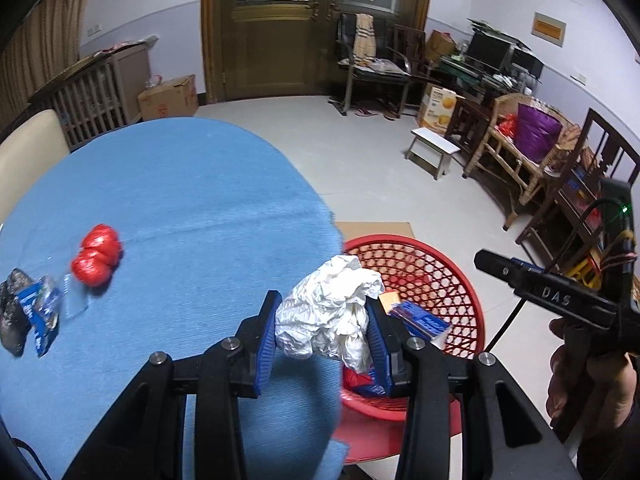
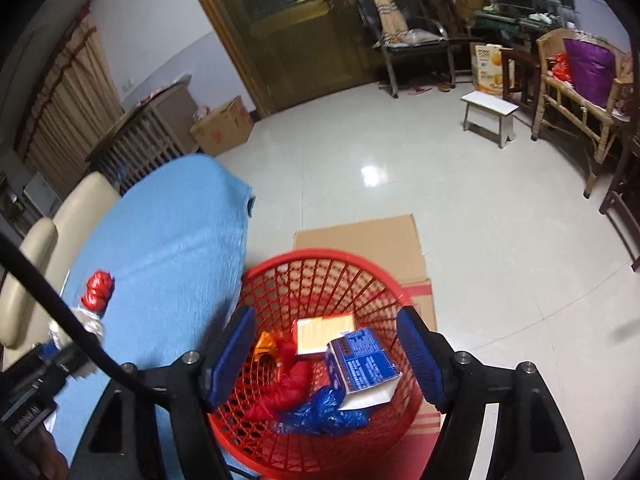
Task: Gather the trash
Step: 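Open both grippers over the basket to drop tissue and net bag, then move both grippers back toward the table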
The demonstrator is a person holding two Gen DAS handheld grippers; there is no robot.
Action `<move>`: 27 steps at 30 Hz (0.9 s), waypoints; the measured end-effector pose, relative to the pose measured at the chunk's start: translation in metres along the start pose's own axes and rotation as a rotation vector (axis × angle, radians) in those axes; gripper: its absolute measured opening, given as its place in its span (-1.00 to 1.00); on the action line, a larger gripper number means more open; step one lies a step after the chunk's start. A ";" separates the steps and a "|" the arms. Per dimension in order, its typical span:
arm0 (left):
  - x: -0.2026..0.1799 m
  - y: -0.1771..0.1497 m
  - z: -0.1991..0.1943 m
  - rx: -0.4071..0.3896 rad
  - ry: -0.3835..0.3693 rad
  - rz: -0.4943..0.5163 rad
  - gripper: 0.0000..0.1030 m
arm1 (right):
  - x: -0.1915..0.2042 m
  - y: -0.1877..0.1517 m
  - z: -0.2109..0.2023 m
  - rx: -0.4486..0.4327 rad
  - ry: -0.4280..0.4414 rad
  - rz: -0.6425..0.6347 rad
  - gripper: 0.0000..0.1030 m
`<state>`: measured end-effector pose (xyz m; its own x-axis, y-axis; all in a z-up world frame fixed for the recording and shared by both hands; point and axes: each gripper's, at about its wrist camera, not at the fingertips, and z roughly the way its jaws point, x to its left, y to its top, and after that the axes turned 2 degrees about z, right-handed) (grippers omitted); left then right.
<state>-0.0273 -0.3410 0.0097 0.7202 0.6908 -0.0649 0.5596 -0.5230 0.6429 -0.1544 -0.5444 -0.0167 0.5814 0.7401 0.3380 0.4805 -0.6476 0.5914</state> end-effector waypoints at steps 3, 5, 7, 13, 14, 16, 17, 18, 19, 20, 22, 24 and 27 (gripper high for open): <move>-0.013 0.003 0.008 0.010 -0.027 0.014 -0.17 | -0.007 0.001 -0.012 -0.024 0.001 0.030 0.48; -0.024 0.006 0.015 0.025 -0.051 0.024 -0.15 | -0.011 0.002 -0.017 -0.028 0.001 0.046 0.48; -0.029 0.008 0.021 0.039 -0.072 0.023 -0.11 | -0.016 0.001 -0.022 -0.032 -0.002 0.055 0.48; -0.042 0.015 0.048 0.125 -0.118 0.024 0.41 | -0.029 0.003 -0.033 -0.055 0.003 0.094 0.48; -0.040 0.015 0.050 0.138 -0.109 0.023 0.41 | -0.029 0.004 -0.035 -0.062 0.004 0.095 0.48; -0.036 0.016 0.049 0.155 -0.105 0.014 0.42 | -0.028 0.005 -0.038 -0.072 0.008 0.089 0.48; -0.033 0.017 0.046 0.156 -0.107 0.005 0.42 | -0.026 0.006 -0.040 -0.078 0.012 0.085 0.48; -0.026 0.018 0.041 0.147 -0.112 -0.012 0.42 | -0.023 0.007 -0.042 -0.083 0.014 0.080 0.48; -0.019 0.018 0.033 0.131 -0.115 -0.029 0.43 | -0.020 0.007 -0.043 -0.086 0.016 0.076 0.48; -0.011 0.018 0.026 0.117 -0.113 -0.043 0.44 | -0.017 0.008 -0.043 -0.088 0.020 0.070 0.48; 0.005 0.017 0.015 0.094 -0.094 -0.071 0.45 | -0.009 0.007 -0.042 -0.091 0.030 0.059 0.48; 0.027 0.013 -0.001 0.061 -0.068 -0.124 0.46 | 0.003 0.006 -0.038 -0.078 0.048 0.041 0.48; 0.062 -0.001 -0.020 0.033 -0.012 -0.207 0.50 | 0.026 0.001 -0.029 -0.048 0.078 -0.003 0.48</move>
<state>0.0086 -0.2873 0.0204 0.5932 0.7792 -0.2025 0.7092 -0.3868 0.5894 -0.1585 -0.5204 0.0139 0.5264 0.7550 0.3911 0.4489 -0.6374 0.6263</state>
